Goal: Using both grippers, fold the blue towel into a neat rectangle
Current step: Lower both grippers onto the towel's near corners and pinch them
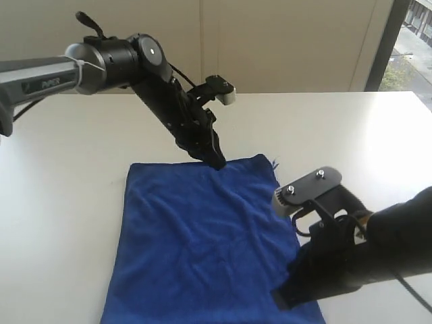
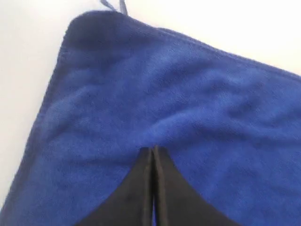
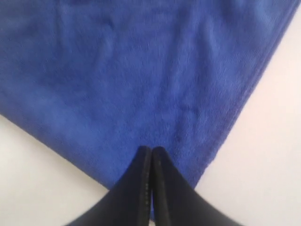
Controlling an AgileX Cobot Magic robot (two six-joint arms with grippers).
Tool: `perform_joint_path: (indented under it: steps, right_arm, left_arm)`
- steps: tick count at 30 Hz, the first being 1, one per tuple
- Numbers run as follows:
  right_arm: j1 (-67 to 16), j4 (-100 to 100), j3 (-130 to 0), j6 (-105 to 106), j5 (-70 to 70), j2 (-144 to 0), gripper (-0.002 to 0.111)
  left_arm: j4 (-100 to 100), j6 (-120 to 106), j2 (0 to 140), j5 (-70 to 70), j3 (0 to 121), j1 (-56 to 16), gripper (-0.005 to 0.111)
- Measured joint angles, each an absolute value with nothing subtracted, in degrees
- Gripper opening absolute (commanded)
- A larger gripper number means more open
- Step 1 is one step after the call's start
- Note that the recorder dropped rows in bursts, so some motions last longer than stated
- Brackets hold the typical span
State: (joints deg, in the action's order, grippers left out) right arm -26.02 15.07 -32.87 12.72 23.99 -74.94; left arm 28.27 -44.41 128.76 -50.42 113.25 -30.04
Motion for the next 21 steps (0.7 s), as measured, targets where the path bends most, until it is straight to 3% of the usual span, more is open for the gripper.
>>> perform_joint_path:
  steps: [4, 10, 16, 21]
  right_arm:
    - [-26.0, 13.5, -35.2, 13.8, 27.3, -70.6, 0.0]
    - [-26.0, 10.4, -35.8, 15.0, 32.1, -68.6, 0.0]
    - [-26.0, 10.9, -36.4, 17.9, 37.1, -68.6, 0.0]
    - [-26.0, 11.7, -40.4, 22.9, 47.1, -68.6, 0.0]
  left_arm:
    - [25.6, -43.9, 124.2, -56.3, 110.0, -30.0, 0.0]
    - [20.4, -44.8, 112.3, -58.3, 95.1, -30.0, 0.0]
    - [18.1, -47.8, 92.5, -50.9, 73.4, -31.5, 0.0]
    - [18.0, -48.1, 79.9, -41.0, 56.8, -36.7, 0.0]
